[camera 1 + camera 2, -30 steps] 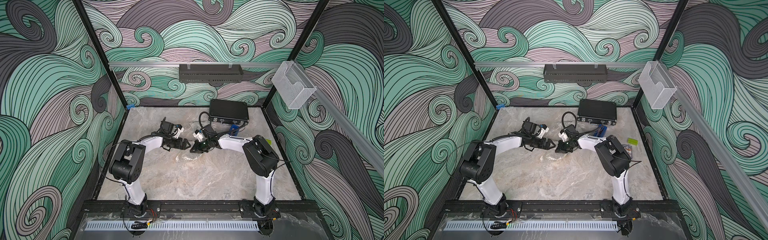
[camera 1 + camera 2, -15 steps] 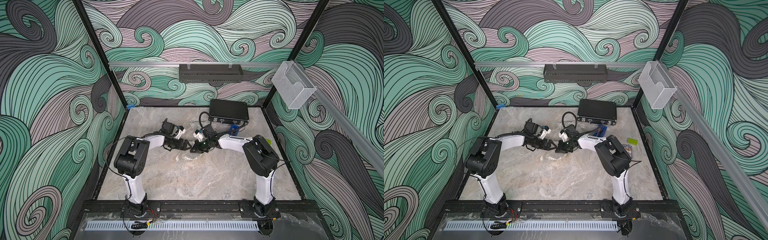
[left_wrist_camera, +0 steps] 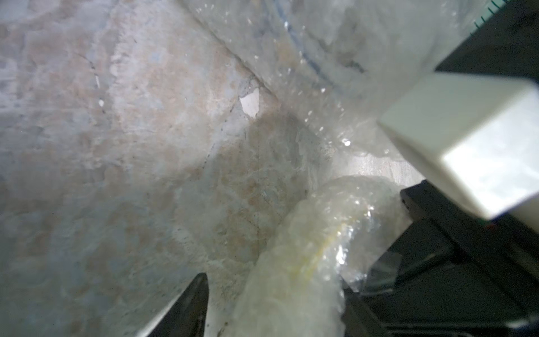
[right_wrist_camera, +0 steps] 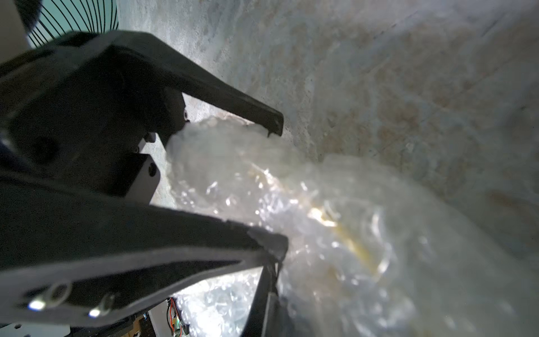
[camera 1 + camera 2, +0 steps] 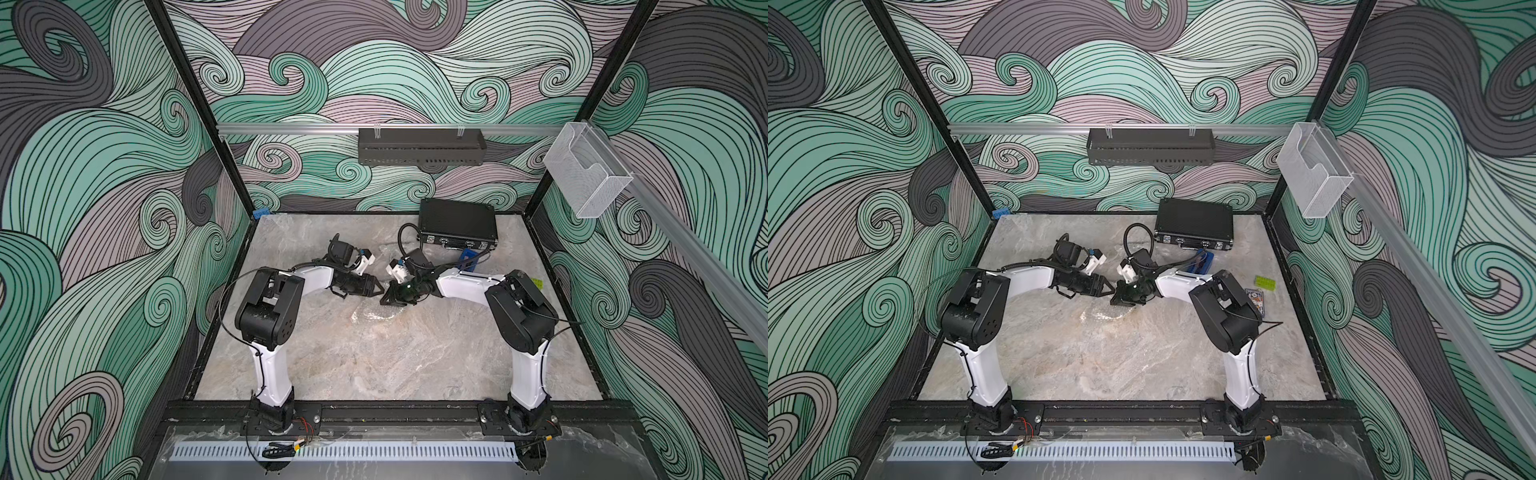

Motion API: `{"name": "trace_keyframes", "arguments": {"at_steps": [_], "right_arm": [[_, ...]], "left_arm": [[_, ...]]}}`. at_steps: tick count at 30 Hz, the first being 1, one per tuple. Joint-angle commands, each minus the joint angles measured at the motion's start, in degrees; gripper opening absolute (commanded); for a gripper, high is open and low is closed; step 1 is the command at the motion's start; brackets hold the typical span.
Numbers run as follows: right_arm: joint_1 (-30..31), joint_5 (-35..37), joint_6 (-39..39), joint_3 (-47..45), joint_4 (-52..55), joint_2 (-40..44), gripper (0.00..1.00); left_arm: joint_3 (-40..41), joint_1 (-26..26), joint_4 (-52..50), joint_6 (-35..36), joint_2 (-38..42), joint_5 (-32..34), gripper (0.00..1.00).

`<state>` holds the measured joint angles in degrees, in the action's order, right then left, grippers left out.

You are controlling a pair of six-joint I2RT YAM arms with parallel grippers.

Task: Wrap bowls in bubble wrap
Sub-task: Stick the bubble-wrapped bowl at the center of the board.

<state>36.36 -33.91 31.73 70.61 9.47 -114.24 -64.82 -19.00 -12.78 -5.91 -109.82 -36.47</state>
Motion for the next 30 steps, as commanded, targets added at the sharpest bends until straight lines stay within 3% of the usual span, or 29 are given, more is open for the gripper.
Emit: {"name": "trace_keyframes", "arguments": {"at_steps": [1,4,13,21,26,30], "right_arm": [[-0.24,2.10,-0.98,0.06,3.37,-1.98,0.00],[-0.24,2.11,-0.97,-0.03,3.46,-1.78,0.00],[-0.23,2.09,-1.21,-0.15,3.62,-1.17,0.00],[-0.22,2.01,-1.26,-0.21,4.18,0.38,0.00],[-0.20,3.33,-1.64,-0.74,5.66,3.62,0.24],[-0.28,4.32,-1.87,-2.57,5.96,6.81,0.33]], "left_arm": [[-1.97,-0.07,0.16,-0.37,-1.44,-0.88,0.51],[-1.98,-0.06,0.37,-0.50,-1.56,-0.62,0.37],[-1.39,-0.07,0.87,-0.94,-0.55,-1.75,0.14],[-0.06,-0.02,2.32,-1.62,1.43,-1.99,0.11],[0.57,-0.07,2.93,-2.19,2.57,-0.26,0.07],[1.17,-0.07,3.73,-2.79,3.53,0.76,0.05]]}}
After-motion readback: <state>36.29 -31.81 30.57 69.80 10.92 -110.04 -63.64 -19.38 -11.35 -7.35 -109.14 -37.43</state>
